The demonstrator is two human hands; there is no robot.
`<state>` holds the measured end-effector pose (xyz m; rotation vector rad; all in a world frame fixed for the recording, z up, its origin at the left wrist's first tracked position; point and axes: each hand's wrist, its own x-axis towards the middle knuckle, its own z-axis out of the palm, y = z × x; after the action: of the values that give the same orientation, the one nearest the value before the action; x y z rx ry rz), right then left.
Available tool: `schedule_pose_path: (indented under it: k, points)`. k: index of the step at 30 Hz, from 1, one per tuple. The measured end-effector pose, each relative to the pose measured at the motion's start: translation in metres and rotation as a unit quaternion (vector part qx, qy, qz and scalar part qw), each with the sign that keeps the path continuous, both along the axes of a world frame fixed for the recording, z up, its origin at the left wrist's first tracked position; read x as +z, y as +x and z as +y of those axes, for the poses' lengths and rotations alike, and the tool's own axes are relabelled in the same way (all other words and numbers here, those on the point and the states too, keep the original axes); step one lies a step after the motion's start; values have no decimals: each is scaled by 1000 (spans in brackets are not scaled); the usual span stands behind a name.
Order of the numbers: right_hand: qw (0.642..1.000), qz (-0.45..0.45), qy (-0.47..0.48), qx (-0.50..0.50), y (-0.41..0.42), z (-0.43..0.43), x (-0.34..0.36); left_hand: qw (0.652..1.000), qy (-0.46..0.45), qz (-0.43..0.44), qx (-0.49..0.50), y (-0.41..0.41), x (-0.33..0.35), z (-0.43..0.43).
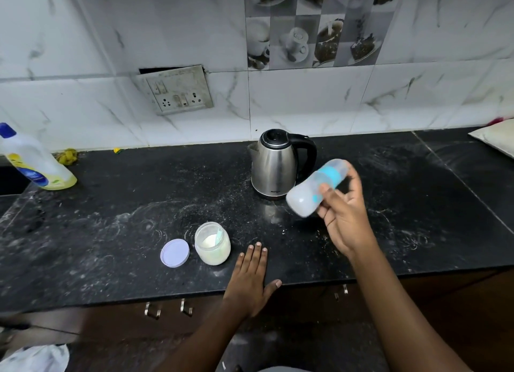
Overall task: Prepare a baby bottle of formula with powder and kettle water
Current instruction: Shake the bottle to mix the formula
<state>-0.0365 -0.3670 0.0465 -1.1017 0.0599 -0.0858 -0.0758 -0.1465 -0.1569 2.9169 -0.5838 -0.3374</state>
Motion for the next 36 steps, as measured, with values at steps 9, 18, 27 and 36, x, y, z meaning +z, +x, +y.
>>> schedule_pose_path:
  k: [9,18,27,36]
  points:
    - [1000,-8,5,-5,-3,3,6,1000,-5,-6,-2,-1,-1,0]
    - [1000,4,-14,-9,-3,5,8,1000,-12,14,0,-1,-3,1]
    - [1000,1,-10,0,0,11,11,1000,-11,-2,-4,-2,-5,0]
    - [1000,-9,-3,-30,-4,10,11,1000,-23,-2,-4,0,-9,2]
